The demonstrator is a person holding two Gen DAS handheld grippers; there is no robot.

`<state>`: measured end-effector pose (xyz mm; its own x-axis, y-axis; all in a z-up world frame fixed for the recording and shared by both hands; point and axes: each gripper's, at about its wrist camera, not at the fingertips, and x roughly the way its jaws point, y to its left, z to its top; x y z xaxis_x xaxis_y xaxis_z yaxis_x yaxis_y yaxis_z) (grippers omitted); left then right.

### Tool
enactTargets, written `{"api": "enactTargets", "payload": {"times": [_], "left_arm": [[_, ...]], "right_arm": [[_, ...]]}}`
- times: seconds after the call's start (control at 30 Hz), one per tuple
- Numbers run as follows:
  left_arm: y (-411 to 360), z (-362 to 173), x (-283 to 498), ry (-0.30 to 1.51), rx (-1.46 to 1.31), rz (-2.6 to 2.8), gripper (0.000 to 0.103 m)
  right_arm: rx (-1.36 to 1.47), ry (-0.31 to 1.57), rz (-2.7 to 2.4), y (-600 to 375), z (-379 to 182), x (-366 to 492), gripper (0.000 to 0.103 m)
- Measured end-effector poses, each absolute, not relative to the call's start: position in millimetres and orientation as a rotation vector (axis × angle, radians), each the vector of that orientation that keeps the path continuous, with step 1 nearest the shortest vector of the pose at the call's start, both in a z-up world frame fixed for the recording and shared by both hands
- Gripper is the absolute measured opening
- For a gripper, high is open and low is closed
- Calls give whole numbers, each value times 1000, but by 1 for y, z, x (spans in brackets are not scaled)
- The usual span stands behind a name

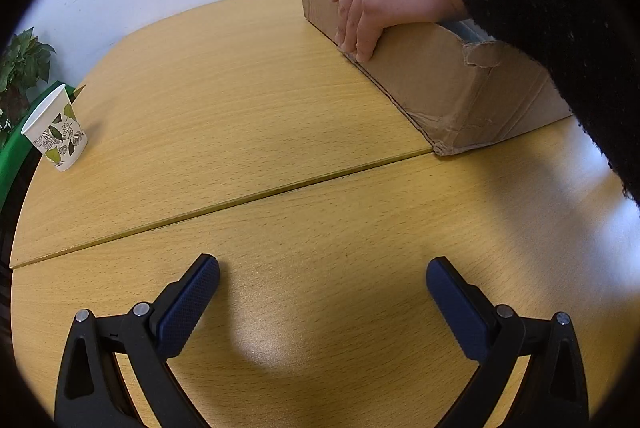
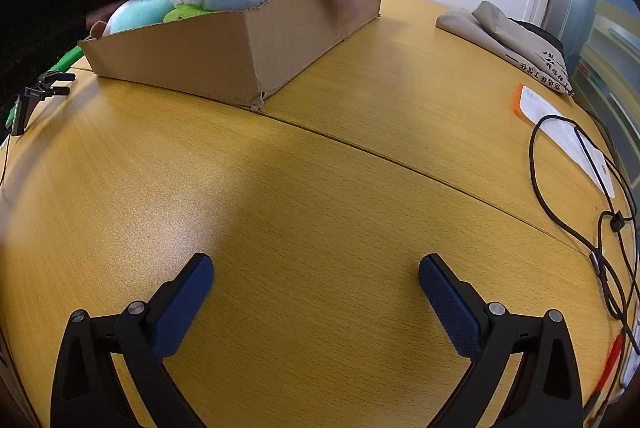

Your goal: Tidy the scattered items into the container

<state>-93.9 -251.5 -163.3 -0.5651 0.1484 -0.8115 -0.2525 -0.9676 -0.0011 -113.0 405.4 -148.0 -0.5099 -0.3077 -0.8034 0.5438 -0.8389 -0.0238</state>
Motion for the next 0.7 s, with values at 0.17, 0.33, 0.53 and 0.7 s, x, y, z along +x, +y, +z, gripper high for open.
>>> {"api": "enactTargets", "payload": {"times": [0.17,0.33,0.53,0.7], "left_arm": [[-252,-163,-93,169,-1326,2589,103],[-251,-164,-93,169,-1326,2589,103],[-252,-164,-93,169,-1326,2589,103],[-252,-164,-93,169,-1326,2589,103]], "right_arm": [[1168,375,-2338,405,-148,-113,103],[1168,375,-2337,405,-147,-112,103],[1168,375,-2337,405,-147,-112,103],[1168,375,-2337,405,-147,-112,103]]}}
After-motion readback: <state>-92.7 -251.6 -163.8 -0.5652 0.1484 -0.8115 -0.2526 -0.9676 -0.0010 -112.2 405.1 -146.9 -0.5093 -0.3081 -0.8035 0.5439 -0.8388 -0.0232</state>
